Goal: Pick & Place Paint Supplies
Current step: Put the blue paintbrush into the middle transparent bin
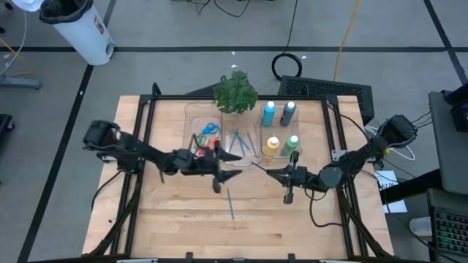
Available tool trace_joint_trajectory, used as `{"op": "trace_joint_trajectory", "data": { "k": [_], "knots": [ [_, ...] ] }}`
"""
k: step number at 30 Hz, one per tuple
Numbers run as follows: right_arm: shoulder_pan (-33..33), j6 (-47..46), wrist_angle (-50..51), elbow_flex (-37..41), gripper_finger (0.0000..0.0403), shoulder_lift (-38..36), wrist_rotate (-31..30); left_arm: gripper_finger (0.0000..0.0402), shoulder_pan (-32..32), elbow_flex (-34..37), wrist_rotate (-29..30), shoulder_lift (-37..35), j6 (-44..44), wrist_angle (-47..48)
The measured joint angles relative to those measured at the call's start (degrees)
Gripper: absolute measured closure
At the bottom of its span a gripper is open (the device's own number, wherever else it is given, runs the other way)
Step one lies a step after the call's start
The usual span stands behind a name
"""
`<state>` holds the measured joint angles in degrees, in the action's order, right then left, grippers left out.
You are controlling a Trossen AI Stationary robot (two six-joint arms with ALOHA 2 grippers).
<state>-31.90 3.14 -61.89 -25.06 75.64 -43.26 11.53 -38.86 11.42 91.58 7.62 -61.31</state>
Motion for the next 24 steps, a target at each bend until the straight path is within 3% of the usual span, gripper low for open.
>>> {"op": "trace_joint_trajectory", "data": {
  "k": [10, 19, 24],
  "knots": [
    [-0.1, -0.9, 0.9, 0.0, 0.0402, 0.3, 0.1, 0.0163, 0.8, -17.1, -5.4, 11.5, -6.2, 1.4],
    [-0.1, -1.2, 0.5, 0.0, 0.0402, 1.6, -0.1, 0.0166, 0.7, -19.3, -1.0, 12.3, -5.9, 6.8],
    [-0.1, -1.1, 0.4, 0.0, 0.0402, 1.6, -0.1, 0.0233, 0.7, -19.4, -1.6, 12.3, -5.7, 7.7]
  ]
}}
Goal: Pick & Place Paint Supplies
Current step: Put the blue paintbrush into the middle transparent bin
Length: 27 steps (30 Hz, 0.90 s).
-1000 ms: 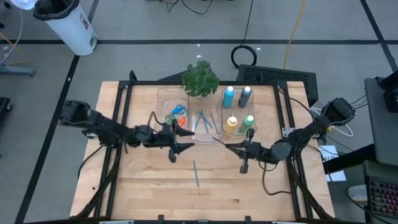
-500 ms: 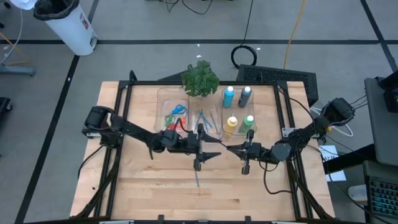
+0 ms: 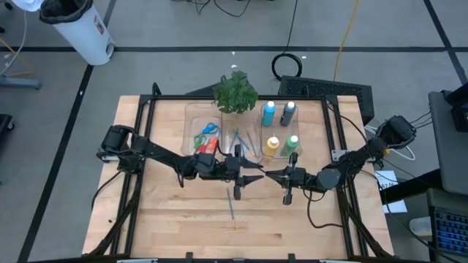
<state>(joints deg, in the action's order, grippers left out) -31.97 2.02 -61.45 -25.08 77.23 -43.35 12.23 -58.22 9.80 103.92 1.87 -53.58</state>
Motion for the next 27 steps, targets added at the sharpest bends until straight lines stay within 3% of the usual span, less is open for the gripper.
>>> {"op": "trace_joint_trajectory", "data": {
  "k": [6, 16, 22, 27],
  "knots": [
    [-0.1, 0.2, 0.4, 0.0, 0.0402, 0.0, 1.1, 0.0382, -0.1, 0.0, -2.8, 0.0, 0.0, 0.5],
    [0.1, -0.6, 0.6, -0.1, 0.0387, 0.0, 1.4, 0.0388, 0.0, 0.0, -0.3, -1.2, -1.3, 1.7],
    [0.3, -6.3, 0.3, 0.0, 0.0316, -1.0, 0.6, 0.0389, 0.2, 0.0, 4.7, -7.3, -1.7, 9.6],
    [0.4, -5.8, 1.8, 0.0, 0.0240, -4.4, 1.3, 0.0389, 0.4, 0.0, 11.3, -13.0, -3.0, 16.2]
  ]
}}
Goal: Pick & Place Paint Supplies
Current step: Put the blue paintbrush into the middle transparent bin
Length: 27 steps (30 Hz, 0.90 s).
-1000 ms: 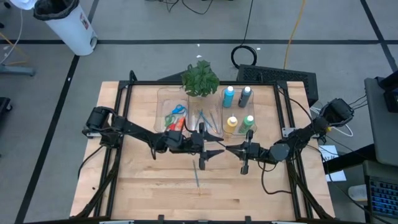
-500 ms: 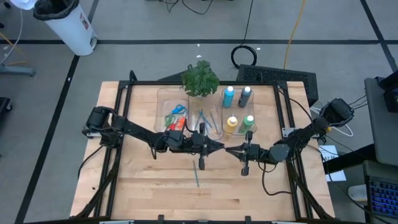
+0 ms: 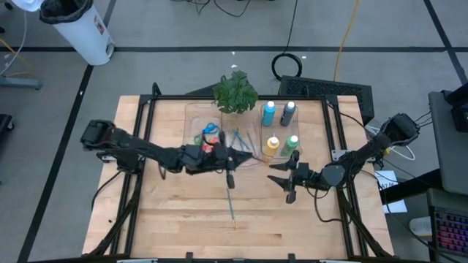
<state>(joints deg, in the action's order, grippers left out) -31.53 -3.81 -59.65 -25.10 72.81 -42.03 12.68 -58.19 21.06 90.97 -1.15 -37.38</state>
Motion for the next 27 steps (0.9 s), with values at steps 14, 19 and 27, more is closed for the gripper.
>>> {"op": "trace_joint_trajectory", "data": {
  "k": [14, 19, 27],
  "knots": [
    [-3.8, -0.5, 15.4, 0.0, 0.0180, -15.2, 0.1, 0.0388, -8.3, 0.0, 6.1, -2.8, 16.2, 24.1],
    [-3.8, -1.1, 16.6, 0.0, 0.0191, -14.9, 0.1, 0.0388, -12.1, 0.0, 4.9, 0.2, 22.1, 28.5],
    [-3.8, -1.6, 17.5, 0.0, 0.0197, -14.7, 0.1, 0.0380, -15.4, 0.0, -8.0, 4.7, 30.9, 30.7]
  ]
}}
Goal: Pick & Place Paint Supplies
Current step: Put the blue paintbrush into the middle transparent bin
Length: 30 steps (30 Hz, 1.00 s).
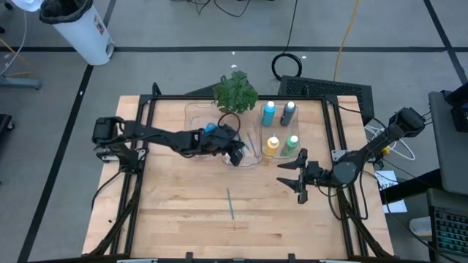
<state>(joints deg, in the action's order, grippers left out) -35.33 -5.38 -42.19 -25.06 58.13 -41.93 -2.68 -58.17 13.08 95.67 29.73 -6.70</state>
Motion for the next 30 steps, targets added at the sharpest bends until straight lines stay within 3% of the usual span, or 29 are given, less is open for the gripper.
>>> {"op": "trace_joint_trajectory", "data": {
  "k": [3, 20, 30],
  "knots": [
    [0.1, -1.2, 1.0, 0.0, 0.0197, 0.0, 0.0, 0.0387, -0.4, 0.0, -2.6, 0.9, 1.0, 1.5],
    [0.1, -1.5, 2.2, 0.0, 0.0202, 0.0, 0.0, 0.0374, -0.1, 0.0, -5.1, 0.8, 0.4, 5.2],
    [0.1, -1.5, 2.2, 0.0, 0.0204, 0.0, 0.0, 0.0296, 0.5, 0.0, 0.0, 0.8, 0.0, 5.3]
  ]
}}
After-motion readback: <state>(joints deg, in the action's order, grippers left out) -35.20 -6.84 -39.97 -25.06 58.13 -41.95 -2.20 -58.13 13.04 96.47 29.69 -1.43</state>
